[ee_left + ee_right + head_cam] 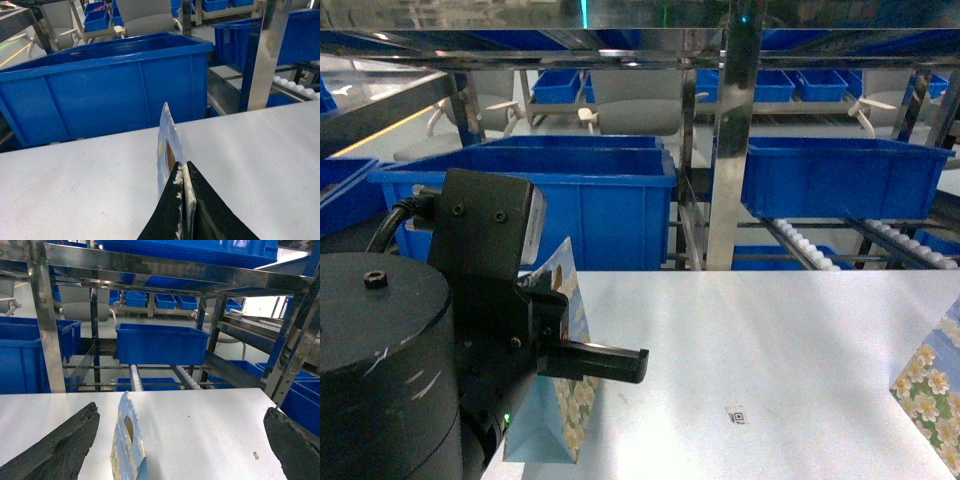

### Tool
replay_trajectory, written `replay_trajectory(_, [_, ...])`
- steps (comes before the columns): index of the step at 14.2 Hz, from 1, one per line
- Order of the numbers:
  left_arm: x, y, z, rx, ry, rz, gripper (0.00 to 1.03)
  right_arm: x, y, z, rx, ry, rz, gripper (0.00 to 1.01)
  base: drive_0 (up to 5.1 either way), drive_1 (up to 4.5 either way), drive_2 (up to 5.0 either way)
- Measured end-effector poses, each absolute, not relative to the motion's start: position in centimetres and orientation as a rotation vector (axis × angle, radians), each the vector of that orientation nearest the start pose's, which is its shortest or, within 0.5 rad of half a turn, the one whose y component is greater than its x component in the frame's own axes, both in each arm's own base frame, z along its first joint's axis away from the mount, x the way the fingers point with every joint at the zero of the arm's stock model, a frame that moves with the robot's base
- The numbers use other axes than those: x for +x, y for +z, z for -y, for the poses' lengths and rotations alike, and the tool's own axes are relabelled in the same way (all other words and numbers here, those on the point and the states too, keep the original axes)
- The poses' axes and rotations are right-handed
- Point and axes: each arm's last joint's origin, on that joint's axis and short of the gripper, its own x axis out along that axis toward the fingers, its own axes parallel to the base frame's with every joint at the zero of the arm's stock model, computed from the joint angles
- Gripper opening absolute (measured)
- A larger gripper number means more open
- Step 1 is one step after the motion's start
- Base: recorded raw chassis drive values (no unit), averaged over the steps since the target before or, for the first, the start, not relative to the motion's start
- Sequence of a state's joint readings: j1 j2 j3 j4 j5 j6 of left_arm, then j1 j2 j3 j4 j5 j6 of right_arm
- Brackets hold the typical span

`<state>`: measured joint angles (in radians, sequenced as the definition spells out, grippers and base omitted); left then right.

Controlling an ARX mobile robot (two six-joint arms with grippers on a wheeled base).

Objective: Move flower gift bag to table near conveyor

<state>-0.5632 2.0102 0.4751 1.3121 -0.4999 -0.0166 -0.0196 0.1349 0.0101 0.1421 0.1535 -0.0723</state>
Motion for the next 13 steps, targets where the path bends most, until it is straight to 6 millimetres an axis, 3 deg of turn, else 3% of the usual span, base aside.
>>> replay_trajectory(2, [22.8, 6.9, 15.2, 0.184, -0.094, -0.257, 0.27, 10.5, 17.0, 0.6, -0.071, -0.174, 0.011, 0.98, 0.0, 0.00, 0.0])
replay_trajectory(6, [20.9, 7.6, 15.5, 0.218, -0.113, -0.242, 0.80, 10.5, 17.0, 0.6, -0.071, -0.174, 0.011, 0.98, 0.0, 0.00, 0.0])
replay_trajectory(8, [20.4, 8.6, 15.5, 0.224, -0.126, -0.210, 1.00, 10.5, 17.0, 0.6, -0.071, -0.174, 0.011, 0.98, 0.0, 0.00, 0.0])
replay_trajectory(13, [18.4, 11.0, 14.6, 0.198, -0.173, -0.139, 0.98, 10.5, 17.0, 0.6, -0.071, -0.174, 0.011, 0.98, 0.0, 0.00, 0.0])
